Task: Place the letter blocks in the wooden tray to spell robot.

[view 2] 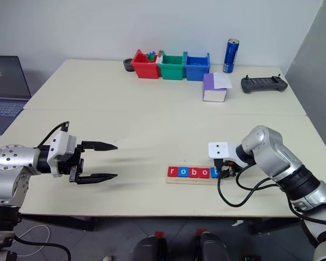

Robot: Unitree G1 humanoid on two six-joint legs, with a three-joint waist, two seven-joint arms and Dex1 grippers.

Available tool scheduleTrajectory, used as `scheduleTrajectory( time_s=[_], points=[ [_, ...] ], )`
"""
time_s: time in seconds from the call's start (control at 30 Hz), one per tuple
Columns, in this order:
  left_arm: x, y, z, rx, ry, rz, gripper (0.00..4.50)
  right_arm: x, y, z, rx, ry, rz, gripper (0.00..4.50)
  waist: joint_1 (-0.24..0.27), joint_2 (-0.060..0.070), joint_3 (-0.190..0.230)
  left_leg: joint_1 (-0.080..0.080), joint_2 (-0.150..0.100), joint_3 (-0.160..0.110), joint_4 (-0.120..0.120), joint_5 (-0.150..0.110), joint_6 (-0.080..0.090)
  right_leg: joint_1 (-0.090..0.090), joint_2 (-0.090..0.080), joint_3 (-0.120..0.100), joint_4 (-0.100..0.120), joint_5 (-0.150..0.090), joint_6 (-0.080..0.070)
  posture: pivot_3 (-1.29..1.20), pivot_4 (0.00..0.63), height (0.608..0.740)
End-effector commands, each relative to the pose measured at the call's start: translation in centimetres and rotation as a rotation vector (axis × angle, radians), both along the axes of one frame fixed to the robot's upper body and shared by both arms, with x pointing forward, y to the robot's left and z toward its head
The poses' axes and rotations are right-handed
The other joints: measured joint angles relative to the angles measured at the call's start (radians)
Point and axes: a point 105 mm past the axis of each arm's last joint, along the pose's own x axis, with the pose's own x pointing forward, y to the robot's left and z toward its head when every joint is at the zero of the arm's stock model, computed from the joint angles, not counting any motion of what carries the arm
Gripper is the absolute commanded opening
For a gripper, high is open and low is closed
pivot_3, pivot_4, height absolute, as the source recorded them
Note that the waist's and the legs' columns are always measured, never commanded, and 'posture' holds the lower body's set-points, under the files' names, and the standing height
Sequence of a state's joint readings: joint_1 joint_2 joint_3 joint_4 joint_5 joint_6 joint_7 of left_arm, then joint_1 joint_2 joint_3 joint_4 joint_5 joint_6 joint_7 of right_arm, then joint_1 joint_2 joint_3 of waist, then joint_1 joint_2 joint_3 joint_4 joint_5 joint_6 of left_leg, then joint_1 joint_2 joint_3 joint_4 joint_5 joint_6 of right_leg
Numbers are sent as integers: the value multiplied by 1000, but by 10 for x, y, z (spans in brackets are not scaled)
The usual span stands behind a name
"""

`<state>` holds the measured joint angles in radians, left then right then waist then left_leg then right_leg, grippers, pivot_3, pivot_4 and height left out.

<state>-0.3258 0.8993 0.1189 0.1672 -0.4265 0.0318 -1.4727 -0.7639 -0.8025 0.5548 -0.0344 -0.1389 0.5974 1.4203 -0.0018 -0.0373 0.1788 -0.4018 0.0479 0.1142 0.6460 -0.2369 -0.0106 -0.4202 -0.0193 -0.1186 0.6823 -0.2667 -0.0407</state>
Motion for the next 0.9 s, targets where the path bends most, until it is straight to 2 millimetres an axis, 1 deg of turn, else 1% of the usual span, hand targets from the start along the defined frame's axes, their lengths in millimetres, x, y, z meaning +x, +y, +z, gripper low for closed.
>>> scheduleTrajectory(
  time_s=[0.03, 0.23, 0.53, 0.9],
  points=[
    [-1, 1, 13, -1, -57, -1, 4500, 3, 6, 8, -5, -24, 24, 1465, 0, 0, 0, 0, 0, 0, 0, 0, 0, 0, 0, 0, 0, 0, 0, 0, 150, 740],
    [-2, 1, 12, 0, -54, -1, 4500, 5, 12, 8, 1, -19, 26, 1465, 0, 0, 0, 0, 0, 0, 0, 0, 0, 0, 0, 0, 0, 0, 0, 0, 150, 740],
    [-1, 2, 14, 4, -61, 3, 4500, 8, 15, 10, 7, -40, 40, 1465, 0, 0, 0, 0, 0, 0, 0, 0, 0, 0, 0, 0, 0, 0, 0, 0, 150, 740],
    [0, 2, 15, 6, -65, 4, 4500, 4, 22, 11, 31, -23, 63, 1465, -1, 0, 0, 0, 0, 0, 0, 0, 0, 0, 0, 0, 0, 0, 0, 0, 150, 740]
  ],
)
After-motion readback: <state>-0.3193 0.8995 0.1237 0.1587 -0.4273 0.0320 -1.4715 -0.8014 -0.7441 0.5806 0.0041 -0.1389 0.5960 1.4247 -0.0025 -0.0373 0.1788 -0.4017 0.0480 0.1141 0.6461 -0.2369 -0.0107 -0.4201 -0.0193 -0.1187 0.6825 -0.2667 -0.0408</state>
